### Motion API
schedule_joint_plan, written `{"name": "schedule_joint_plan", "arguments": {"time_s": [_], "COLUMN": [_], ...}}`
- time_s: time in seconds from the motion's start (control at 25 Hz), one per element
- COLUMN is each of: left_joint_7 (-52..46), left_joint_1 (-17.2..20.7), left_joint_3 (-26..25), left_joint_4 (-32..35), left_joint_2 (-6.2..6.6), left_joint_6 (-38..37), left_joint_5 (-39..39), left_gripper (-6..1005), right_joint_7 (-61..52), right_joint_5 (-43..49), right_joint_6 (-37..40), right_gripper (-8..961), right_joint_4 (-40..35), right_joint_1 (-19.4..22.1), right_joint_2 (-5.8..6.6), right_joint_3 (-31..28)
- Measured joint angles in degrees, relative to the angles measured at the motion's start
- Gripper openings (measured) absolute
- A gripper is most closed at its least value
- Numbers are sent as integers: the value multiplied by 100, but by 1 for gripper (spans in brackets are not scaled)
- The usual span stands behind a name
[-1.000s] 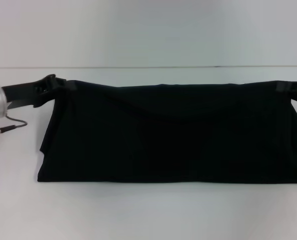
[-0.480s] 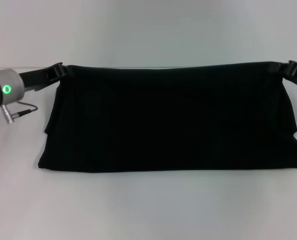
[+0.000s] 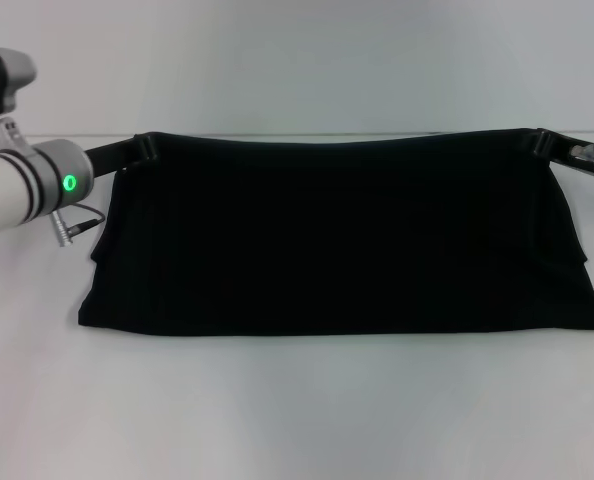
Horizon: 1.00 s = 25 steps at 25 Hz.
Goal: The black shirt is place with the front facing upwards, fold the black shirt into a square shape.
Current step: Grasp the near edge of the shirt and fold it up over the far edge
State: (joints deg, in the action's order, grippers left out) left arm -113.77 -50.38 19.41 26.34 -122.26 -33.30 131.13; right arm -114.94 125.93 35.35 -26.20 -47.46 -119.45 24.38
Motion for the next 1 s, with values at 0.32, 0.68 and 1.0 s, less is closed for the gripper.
{"name": "schedule_joint_plan", "arguments": {"time_s": [0.32, 0.68, 1.0], "left_joint_7": [1276, 2115, 2087], "left_joint_1": [-170, -100, 231], "left_joint_3": [16, -4, -27], "left_joint_4": [-440, -643, -594], "left_joint_2": [-173, -167, -89], "left_joint_6": [654, 699, 309], "left_joint_5": [-911, -1706, -1854], "left_gripper": [63, 289, 522], "right_joint_7": [356, 1344, 1335], "right_joint_5": [-129, -1035, -1855], "right_joint_6": [-1049, -1189, -1122], "right_gripper": [76, 284, 570], "right_joint_4": [377, 637, 633], "right_joint_1": [-269, -243, 152], "right_joint_2": [-53, -51, -25], "right_joint_3": [446, 456, 403]}}
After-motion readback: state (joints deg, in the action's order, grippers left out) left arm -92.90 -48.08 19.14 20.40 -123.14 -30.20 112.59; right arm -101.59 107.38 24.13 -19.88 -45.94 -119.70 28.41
